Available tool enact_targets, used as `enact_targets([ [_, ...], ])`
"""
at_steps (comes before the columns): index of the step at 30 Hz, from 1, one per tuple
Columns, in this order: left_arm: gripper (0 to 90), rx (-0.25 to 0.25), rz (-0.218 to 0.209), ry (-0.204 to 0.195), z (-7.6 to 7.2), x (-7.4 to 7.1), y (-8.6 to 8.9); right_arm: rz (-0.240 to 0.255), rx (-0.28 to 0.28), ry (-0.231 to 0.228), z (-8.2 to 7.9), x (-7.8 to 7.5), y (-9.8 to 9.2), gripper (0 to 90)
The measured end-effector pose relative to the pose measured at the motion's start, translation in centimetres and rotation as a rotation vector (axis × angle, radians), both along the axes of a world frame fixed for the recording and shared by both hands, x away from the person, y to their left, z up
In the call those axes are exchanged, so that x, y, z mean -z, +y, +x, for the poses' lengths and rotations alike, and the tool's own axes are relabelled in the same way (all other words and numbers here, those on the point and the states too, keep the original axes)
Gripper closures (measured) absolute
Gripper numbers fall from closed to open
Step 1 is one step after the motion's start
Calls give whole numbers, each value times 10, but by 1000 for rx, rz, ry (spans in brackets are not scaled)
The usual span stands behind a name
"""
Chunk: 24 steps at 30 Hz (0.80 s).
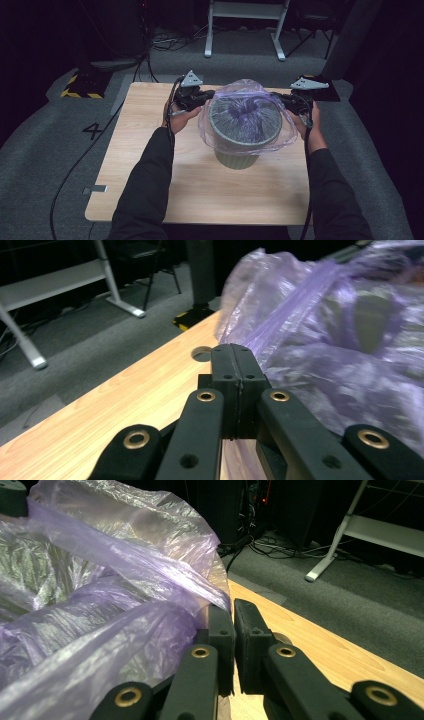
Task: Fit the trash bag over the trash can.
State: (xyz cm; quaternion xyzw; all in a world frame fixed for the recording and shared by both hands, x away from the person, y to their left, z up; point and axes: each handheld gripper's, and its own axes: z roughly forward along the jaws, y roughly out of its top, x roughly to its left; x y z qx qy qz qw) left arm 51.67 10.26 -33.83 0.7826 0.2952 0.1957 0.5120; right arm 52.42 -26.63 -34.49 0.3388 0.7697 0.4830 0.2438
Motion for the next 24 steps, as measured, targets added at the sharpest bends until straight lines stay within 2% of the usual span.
enact_targets([
  [7, 897, -48, -8, 45, 14, 11, -7, -42, 16, 13, 7, 5, 3, 877],
  [8, 897, -53, -11, 55, 16, 14, -9, -38, 22, 20, 8, 6, 2, 876],
  [10, 896, -63, 13, 63, 20, 18, -12, -24, 31, 38, 11, 7, -1, 876],
  [13, 896, -69, -11, 85, 24, 23, -16, -21, 35, 56, 12, 12, 0, 877],
  [15, 895, -76, -13, 106, 27, 27, -16, -1, 38, 80, 15, 15, -2, 876],
  [18, 891, -83, -40, 143, 29, 35, -17, 19, 49, 100, 17, 21, -4, 877],
  [20, 884, -83, -32, 159, 30, 40, -19, 33, 46, 100, 16, 26, -5, 879],
  [22, 883, -82, -51, 177, 30, 47, -18, 34, 48, 113, 16, 33, -6, 882],
  [24, 879, -82, -41, 195, 30, 56, -17, 37, 56, 119, 16, 39, -8, 882],
])
